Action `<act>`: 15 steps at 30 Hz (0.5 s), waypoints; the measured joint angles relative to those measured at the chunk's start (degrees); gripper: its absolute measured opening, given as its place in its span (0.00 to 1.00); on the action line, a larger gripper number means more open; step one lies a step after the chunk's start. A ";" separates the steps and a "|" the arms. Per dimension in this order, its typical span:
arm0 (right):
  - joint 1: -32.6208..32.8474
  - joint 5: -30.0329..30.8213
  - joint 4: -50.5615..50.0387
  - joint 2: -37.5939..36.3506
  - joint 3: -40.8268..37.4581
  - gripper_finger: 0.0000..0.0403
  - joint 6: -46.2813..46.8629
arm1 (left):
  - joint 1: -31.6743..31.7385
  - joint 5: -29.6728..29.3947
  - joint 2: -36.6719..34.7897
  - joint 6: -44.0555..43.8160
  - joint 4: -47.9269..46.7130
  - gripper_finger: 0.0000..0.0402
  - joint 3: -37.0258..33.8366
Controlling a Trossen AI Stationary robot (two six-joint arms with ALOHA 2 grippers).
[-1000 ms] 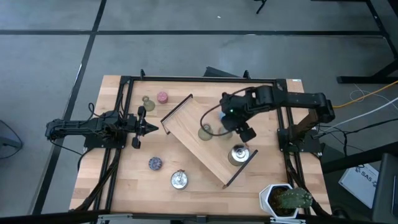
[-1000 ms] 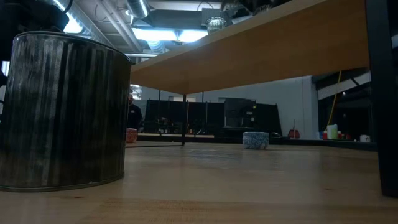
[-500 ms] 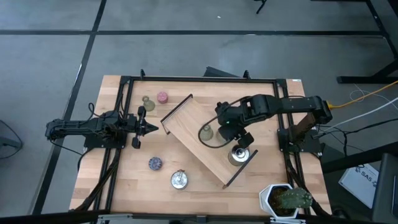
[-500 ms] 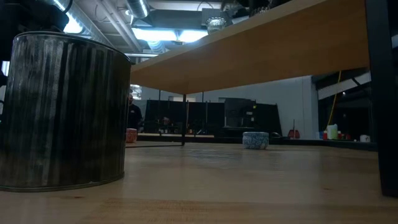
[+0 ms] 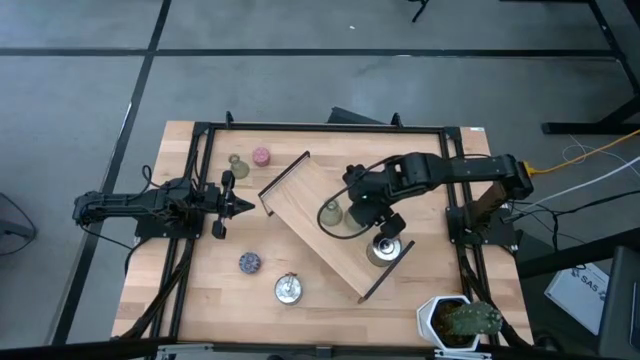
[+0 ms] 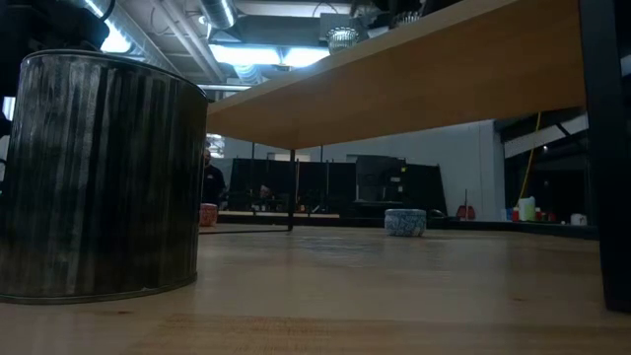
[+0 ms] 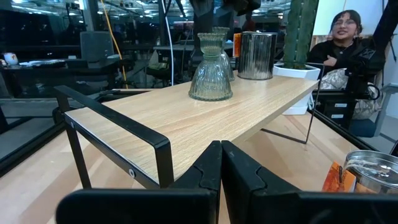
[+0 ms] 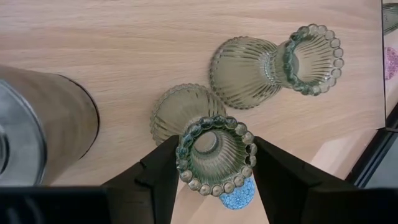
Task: Pick & Place candle stick holders
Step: Put the right transparent candle holder on the shelf
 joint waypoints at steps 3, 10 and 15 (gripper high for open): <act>0.00 0.20 0.21 0.00 0.02 0.45 -0.02 | 0.00 0.00 -0.01 0.00 -0.01 0.01 0.00; -0.49 0.22 0.11 0.99 0.02 0.45 -0.02 | 0.02 0.00 0.00 0.00 0.00 0.01 0.01; -0.55 0.26 0.19 1.29 0.02 0.46 -0.02 | 0.02 0.00 -0.01 0.00 0.01 0.01 0.02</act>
